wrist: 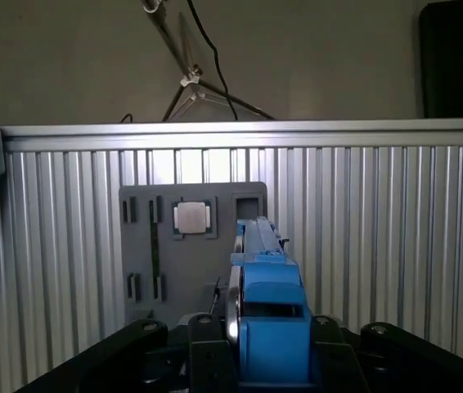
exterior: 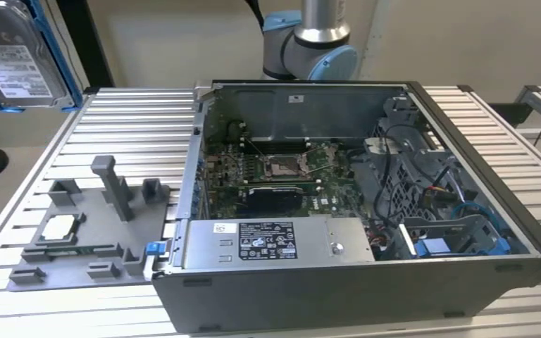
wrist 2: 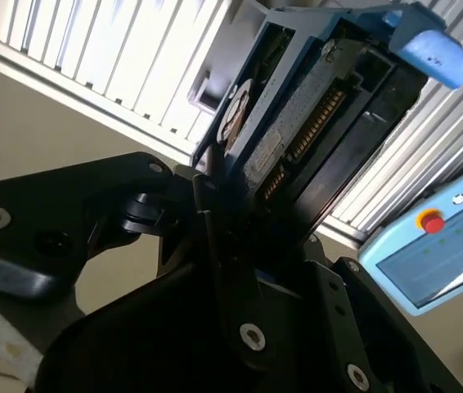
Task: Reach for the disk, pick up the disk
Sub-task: 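Pick up the disk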
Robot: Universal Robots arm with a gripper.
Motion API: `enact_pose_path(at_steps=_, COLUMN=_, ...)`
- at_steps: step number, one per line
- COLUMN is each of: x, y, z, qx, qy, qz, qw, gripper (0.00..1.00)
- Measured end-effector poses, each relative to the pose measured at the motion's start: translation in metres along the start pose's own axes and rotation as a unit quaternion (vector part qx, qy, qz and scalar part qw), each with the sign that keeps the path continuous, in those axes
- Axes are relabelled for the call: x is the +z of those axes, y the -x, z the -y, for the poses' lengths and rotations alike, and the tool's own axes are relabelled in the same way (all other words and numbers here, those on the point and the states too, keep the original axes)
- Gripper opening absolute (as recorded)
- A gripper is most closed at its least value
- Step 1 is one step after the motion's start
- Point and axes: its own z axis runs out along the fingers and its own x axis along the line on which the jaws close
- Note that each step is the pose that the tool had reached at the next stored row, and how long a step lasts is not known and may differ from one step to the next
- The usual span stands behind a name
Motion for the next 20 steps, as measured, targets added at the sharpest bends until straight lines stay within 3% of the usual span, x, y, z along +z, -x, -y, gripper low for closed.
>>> enact_pose_path(at_steps=4, x=-0.0147, y=0.0000, z=0.0000, qx=0.000, qy=0.0001, qz=0.0000, qw=1.0000, gripper=0.00)
enact_pose_path(at_steps=10, x=-0.0154, y=0.0000, z=0.0020, qx=0.000, qy=0.0002, qz=-0.0001, qw=1.0000, gripper=0.00)
enact_pose_path(at_steps=15, x=-0.0152, y=0.0006, z=0.0177, qx=0.000, qy=0.0008, qz=0.0000, qw=1.0000, gripper=0.00)
enact_pose_path(at_steps=20, x=-0.0153, y=0.0012, z=0.0394, qx=0.000, qy=0.0021, qz=-0.0001, qw=1.0000, gripper=0.00)
